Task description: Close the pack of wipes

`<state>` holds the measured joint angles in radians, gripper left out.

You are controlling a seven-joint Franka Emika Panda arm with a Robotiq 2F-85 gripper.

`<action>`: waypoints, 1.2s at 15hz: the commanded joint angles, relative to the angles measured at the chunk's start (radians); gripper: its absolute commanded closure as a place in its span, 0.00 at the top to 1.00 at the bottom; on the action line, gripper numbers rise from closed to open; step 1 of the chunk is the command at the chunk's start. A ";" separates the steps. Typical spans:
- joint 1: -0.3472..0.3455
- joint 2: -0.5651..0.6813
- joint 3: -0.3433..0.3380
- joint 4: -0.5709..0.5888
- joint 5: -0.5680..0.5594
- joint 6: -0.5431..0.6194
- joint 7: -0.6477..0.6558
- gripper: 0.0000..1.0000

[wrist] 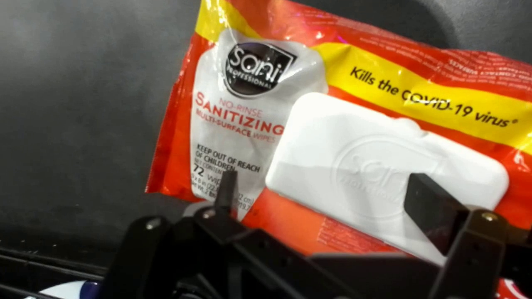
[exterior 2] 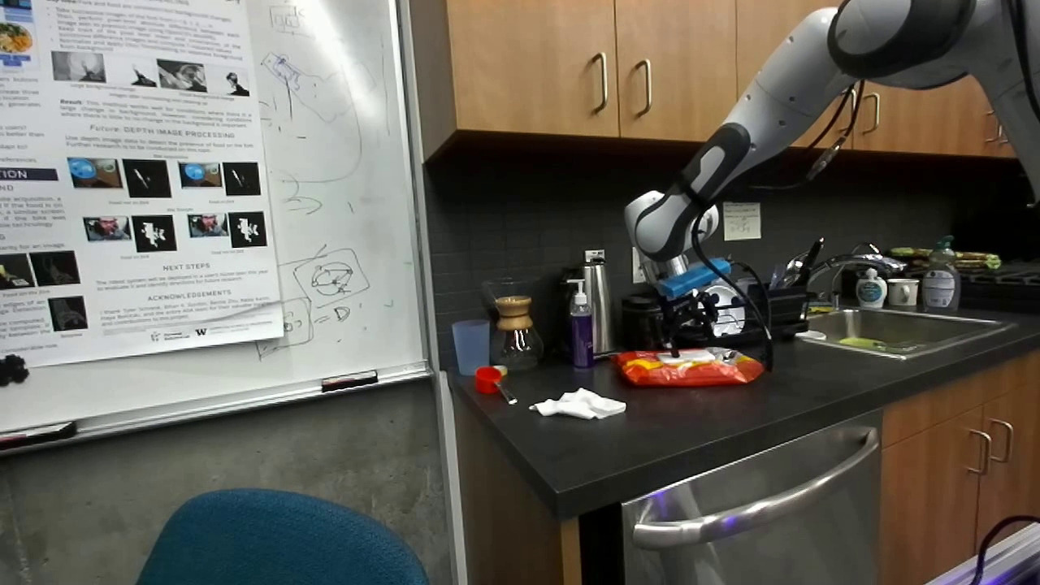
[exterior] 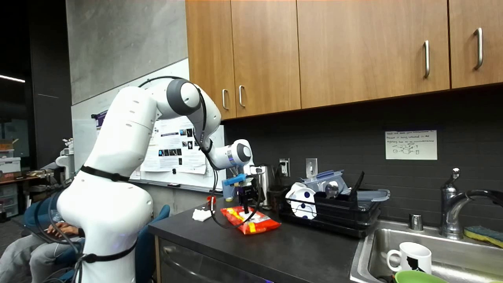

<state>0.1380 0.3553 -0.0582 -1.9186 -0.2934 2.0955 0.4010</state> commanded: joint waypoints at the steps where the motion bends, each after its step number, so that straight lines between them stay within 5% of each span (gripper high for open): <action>1: -0.015 -0.003 -0.005 -0.077 -0.019 0.054 0.007 1.00; 11: -0.042 -0.145 0.020 -0.209 0.085 0.061 -0.046 1.00; 18: -0.062 -0.310 0.044 -0.399 0.166 0.193 -0.130 1.00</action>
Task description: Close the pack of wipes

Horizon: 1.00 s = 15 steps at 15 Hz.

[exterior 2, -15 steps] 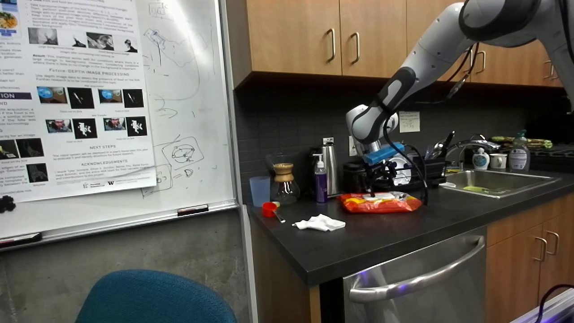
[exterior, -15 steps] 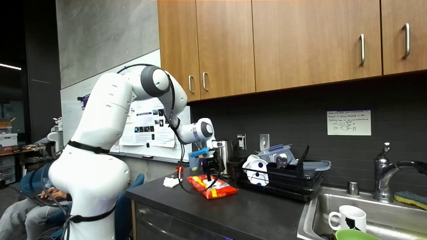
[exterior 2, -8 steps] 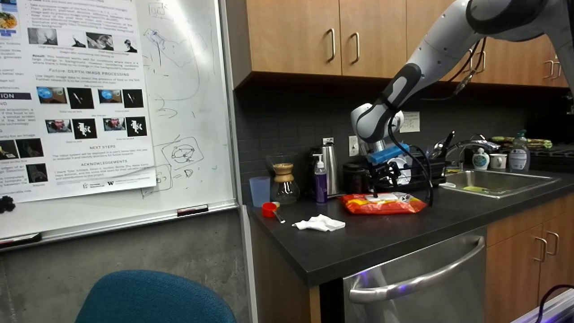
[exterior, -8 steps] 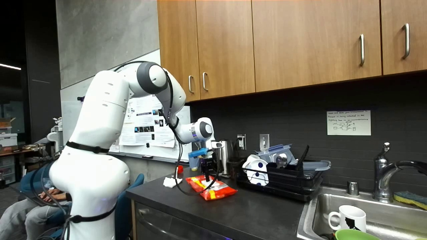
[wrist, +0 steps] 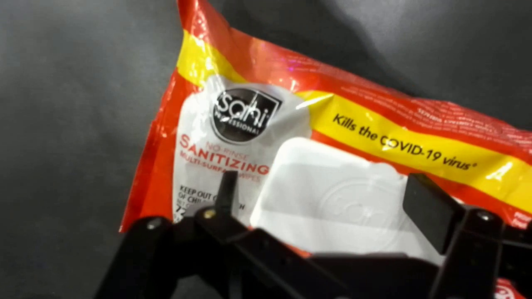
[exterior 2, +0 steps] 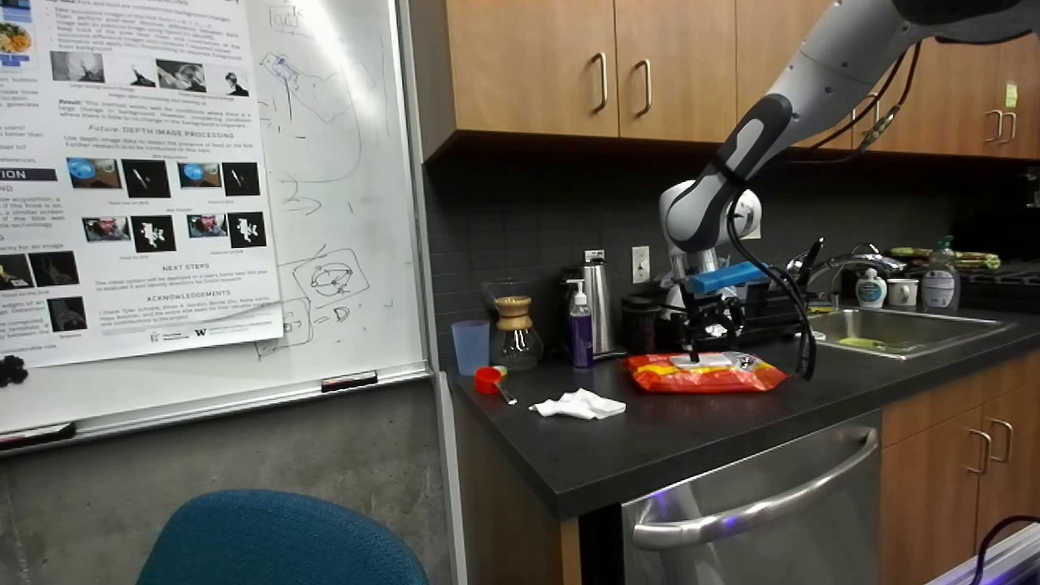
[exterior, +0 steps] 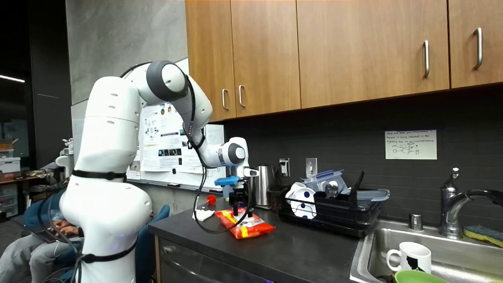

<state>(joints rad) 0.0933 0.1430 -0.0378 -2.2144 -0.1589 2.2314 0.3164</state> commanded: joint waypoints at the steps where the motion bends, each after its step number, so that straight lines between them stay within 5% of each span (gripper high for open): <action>1: -0.017 -0.115 0.029 -0.120 0.038 0.068 -0.056 1.00; 15: 0.000 -0.309 0.109 -0.228 0.110 0.046 -0.144 1.00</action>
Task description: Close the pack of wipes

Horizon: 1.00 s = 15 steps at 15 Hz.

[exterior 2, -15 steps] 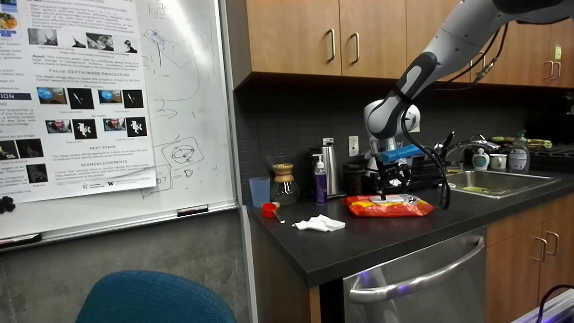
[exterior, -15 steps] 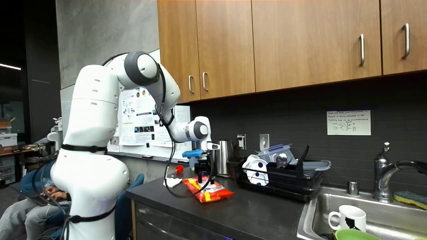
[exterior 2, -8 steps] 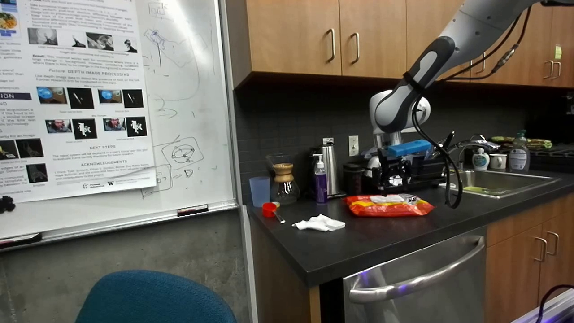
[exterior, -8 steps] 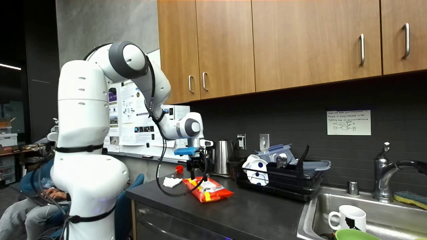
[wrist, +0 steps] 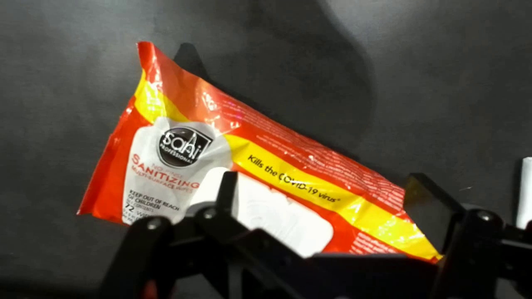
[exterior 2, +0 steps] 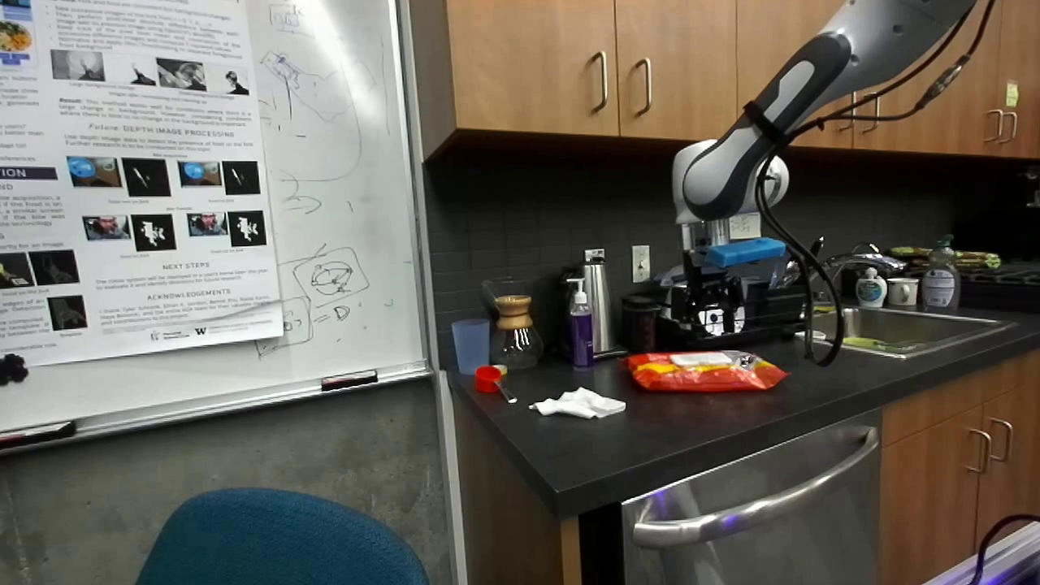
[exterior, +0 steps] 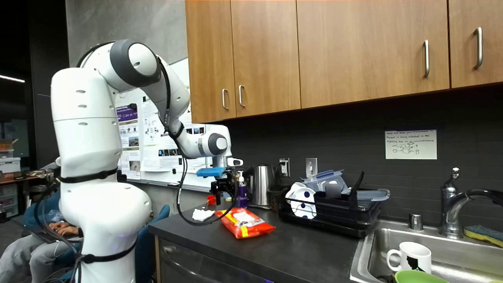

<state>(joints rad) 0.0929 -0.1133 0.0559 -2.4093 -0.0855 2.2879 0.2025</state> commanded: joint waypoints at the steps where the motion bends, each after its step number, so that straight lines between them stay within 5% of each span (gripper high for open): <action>1: 0.001 -0.055 0.019 -0.037 0.044 -0.006 -0.033 1.00; 15: -0.003 -0.105 0.051 -0.043 0.025 -0.094 -0.025 1.00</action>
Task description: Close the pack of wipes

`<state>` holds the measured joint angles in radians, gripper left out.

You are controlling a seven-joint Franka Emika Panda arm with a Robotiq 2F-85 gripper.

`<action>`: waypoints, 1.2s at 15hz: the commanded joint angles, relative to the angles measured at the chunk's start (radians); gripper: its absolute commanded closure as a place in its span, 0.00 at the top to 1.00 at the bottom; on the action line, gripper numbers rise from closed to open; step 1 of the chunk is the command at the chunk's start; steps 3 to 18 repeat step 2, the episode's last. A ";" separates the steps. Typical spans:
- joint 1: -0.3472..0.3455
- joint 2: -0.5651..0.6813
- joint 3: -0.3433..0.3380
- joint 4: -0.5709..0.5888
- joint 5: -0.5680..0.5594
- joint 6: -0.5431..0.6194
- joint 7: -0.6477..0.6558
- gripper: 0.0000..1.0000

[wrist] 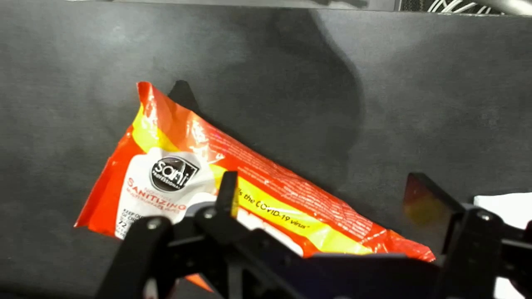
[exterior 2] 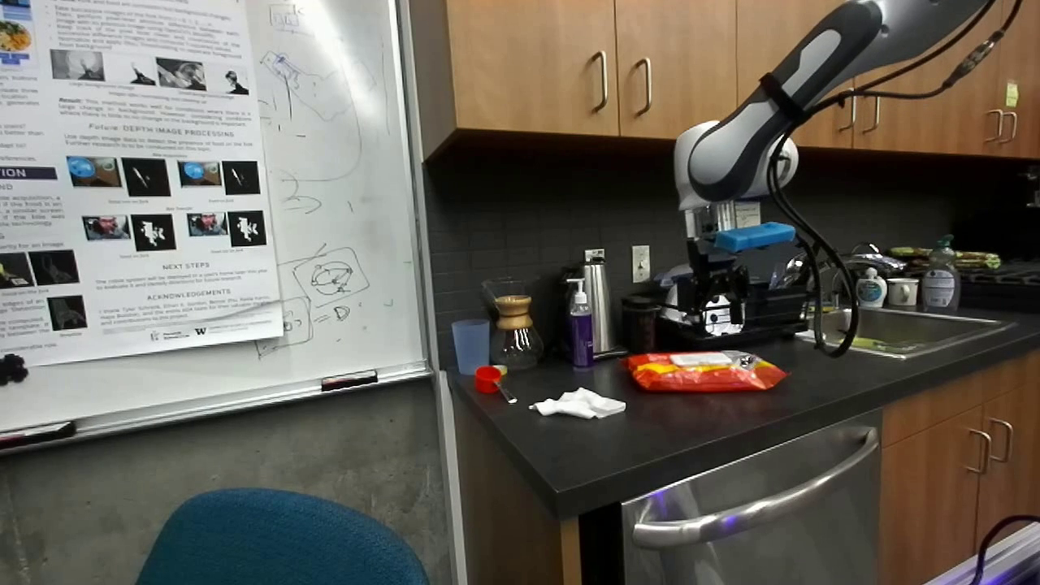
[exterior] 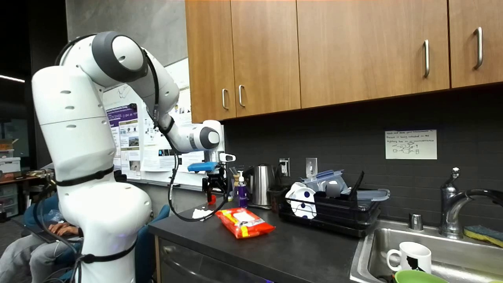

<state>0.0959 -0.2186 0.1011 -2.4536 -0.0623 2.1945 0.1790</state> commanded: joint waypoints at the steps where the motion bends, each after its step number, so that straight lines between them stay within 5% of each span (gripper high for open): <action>1: -0.006 -0.005 0.007 0.001 0.002 -0.004 -0.001 1.00; 18: -0.007 -0.005 0.006 0.001 0.002 -0.004 -0.001 1.00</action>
